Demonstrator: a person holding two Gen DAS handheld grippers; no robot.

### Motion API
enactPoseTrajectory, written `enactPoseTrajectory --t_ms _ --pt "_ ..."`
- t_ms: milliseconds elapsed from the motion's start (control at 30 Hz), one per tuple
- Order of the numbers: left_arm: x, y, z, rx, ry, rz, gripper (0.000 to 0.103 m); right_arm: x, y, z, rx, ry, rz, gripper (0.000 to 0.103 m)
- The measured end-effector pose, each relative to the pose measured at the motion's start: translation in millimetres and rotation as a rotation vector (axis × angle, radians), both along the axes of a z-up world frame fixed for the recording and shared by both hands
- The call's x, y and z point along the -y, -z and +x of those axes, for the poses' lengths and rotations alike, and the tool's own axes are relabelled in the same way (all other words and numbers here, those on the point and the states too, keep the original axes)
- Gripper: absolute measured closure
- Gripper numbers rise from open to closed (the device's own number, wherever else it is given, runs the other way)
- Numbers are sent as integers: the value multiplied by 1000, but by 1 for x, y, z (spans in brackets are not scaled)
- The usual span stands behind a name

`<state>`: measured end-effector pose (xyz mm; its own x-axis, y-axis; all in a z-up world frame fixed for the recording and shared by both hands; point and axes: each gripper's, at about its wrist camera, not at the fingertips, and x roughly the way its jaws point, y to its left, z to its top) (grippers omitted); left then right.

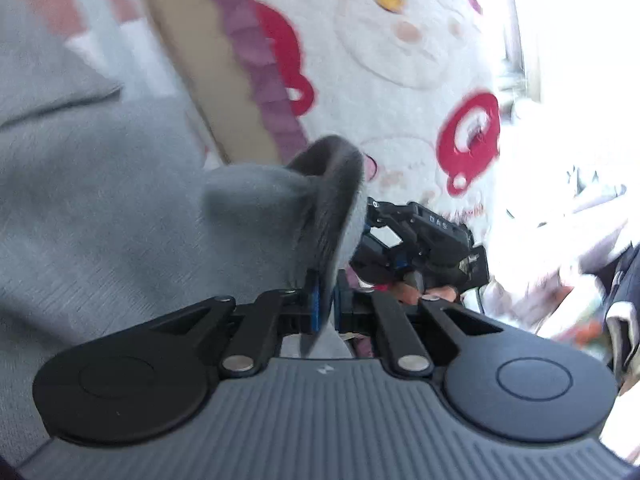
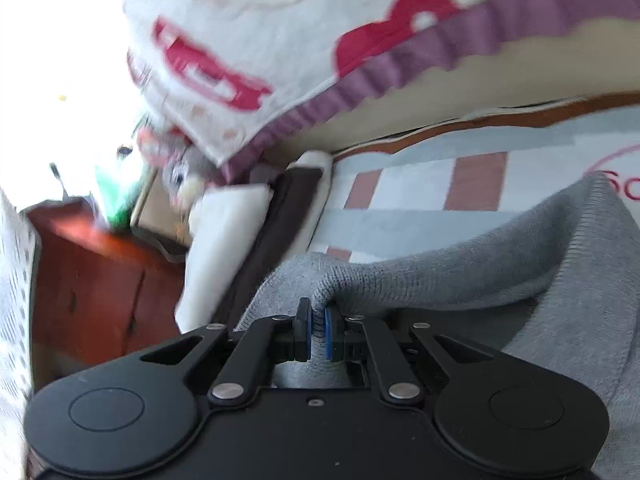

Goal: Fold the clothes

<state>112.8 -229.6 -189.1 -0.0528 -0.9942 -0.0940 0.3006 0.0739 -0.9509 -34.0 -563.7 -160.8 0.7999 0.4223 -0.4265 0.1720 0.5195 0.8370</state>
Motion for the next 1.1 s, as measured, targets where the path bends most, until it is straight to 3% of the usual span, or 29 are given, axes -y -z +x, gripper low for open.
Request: enactPoseTrajectory --t_ms 167,267,367,433,533,633,700,767,800,833,967,1000,1100 --pt "6 21 5 -109 26 134 101 28 25 11 -108 30 13 95" --pt "16 11 -2 36 33 317 101 35 37 11 -128 60 20 95" --pt "24 3 -9 177 -7 499 101 38 40 10 -91 93 54 95" --pt "25 -4 -14 237 -26 528 95 36 36 13 -47 91 54 95" --pt "30 -22 -25 367 -25 537 73 30 26 23 0 69 32 94" --pt "32 -40 -38 528 -40 553 62 24 9 36 11 61 -93 89" --pt "27 -45 -38 563 -61 550 61 24 -4 35 2 77 -230 88" --pt "19 -53 -30 558 -93 526 59 31 -11 23 -18 94 -331 72" --pt "16 -58 -25 567 -114 536 55 38 -11 12 -46 104 -357 70" --pt "14 -62 -20 582 -133 557 53 46 -10 1 -81 113 -379 70" --pt "30 -65 1 767 -165 872 49 80 0 -56 -247 149 -549 68" --pt "29 -64 9 789 -171 882 49 88 3 -67 -289 151 -595 68" --pt "31 -58 40 741 -125 859 49 106 10 -89 -358 145 -672 68"
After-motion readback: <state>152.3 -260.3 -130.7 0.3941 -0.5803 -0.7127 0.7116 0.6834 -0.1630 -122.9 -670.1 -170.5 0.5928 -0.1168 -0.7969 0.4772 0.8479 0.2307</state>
